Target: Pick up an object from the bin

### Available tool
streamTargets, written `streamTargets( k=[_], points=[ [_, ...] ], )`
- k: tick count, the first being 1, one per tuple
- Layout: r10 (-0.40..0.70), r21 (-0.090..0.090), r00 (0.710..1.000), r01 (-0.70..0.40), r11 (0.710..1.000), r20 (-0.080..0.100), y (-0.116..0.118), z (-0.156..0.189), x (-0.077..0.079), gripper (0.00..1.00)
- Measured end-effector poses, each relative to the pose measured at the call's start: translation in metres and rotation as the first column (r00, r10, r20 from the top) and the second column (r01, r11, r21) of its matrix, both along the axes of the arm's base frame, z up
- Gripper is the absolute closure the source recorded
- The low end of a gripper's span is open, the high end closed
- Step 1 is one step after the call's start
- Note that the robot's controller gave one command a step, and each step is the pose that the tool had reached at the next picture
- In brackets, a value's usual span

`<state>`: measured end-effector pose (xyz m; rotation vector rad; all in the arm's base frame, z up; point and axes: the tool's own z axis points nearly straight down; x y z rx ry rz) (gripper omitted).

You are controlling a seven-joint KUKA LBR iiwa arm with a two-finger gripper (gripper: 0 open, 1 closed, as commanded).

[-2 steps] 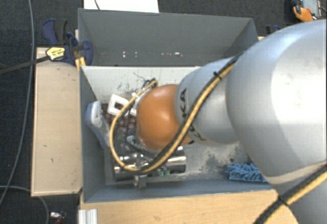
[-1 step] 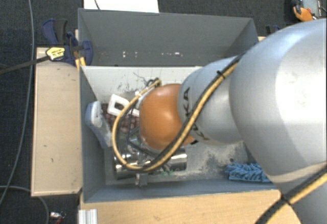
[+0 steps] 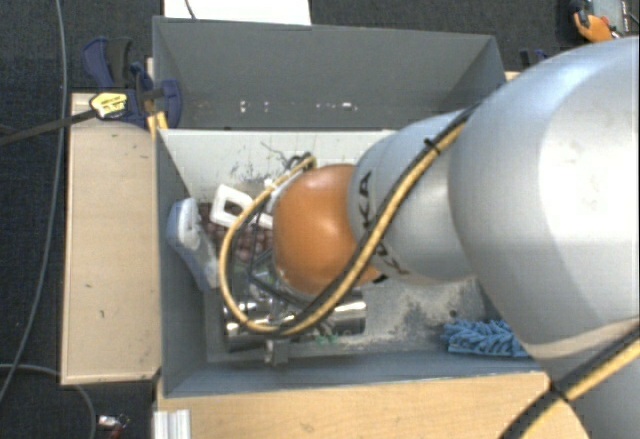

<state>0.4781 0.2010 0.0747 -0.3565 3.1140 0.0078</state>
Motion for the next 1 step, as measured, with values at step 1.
streamTargets(
  k=[1],
  points=[
    [-0.005,-0.003,1.0,0.005,1.0,-0.007,-0.0011,0.0271,-0.0021,1.0]
  ],
)
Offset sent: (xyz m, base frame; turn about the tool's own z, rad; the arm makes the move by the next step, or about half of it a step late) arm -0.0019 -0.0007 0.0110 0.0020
